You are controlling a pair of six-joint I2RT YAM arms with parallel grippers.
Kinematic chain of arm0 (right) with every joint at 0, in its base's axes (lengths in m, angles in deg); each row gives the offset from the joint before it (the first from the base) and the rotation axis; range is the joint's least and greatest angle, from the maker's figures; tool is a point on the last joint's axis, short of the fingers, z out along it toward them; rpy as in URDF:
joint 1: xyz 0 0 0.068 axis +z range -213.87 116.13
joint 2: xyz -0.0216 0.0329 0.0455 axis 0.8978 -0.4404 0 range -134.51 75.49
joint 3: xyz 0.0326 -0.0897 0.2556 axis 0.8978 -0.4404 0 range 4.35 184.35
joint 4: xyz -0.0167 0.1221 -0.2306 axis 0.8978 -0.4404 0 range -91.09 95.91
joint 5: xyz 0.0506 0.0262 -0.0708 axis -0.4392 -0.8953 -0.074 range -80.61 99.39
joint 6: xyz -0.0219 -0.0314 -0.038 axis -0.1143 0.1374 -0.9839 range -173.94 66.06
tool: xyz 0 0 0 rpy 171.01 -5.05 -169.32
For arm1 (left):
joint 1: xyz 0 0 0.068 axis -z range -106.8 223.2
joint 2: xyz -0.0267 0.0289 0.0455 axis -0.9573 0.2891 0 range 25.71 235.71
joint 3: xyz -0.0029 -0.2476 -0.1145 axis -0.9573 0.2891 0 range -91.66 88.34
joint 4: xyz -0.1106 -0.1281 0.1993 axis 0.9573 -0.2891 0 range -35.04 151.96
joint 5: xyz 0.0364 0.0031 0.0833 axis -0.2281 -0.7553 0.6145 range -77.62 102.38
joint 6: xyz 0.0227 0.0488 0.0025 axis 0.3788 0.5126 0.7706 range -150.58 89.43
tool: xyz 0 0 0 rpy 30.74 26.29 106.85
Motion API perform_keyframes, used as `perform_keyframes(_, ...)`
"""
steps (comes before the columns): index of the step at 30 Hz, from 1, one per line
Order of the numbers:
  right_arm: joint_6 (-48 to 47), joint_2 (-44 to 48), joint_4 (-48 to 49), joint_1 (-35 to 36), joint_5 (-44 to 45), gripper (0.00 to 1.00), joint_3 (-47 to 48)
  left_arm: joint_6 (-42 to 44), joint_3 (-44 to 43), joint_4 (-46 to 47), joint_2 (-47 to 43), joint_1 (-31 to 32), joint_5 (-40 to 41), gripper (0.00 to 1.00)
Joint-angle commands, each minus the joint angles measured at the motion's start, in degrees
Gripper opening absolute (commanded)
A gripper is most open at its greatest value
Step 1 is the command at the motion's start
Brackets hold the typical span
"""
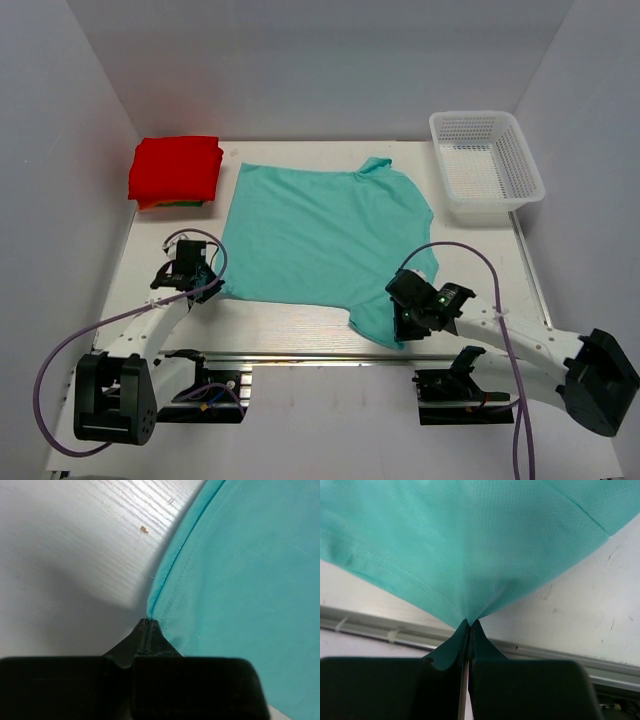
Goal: Fold and stack the t-shirts
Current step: Grap the side of the flattened tshirt closest away from the robot with both arms, then fold the flattened tshirt in 1/3 of the way
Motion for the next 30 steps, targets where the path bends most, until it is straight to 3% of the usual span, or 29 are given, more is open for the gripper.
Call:
perform_keyframes(1,1.98,4.95,-6.21,0.43,-2.57,0.0,0.48,-0.09,-1.74,-3.81,-2.5,-0.23,-0.56,0.0)
perform_keyframes(8,0.14,7.78,-5.34,0.34,-6.36,0.0,0.39,-3.08,-3.5,-10.33,-7.6,-0.23,1.99,0.0)
perform_keyframes(11,-1.36,6.56,-3.76,0.17,-5.84,0.0,0.83,-3.08,-2.1,-8.05,-8.31,-0.23,0.15,0.0)
perform_keyframes(17,0.66,4.44,1.51,-0.36,4.95,0.0,5.04,-1.58,-2.44,2.58,-6.2,-0.23,-7.75,0.0)
perform_keyframes(25,1.02,2.78,2.48,-3.95,20.6,0.0,9.96,-2.19,-9.65,6.97,4.34,-0.23,-7.4,0.0)
perform_keyframes(30,-2.85,-2.49,6.25,-7.39,22.37,0.0,14.88,-2.73,-17.47,6.99,12.86,-0.23,-5.13,0.0)
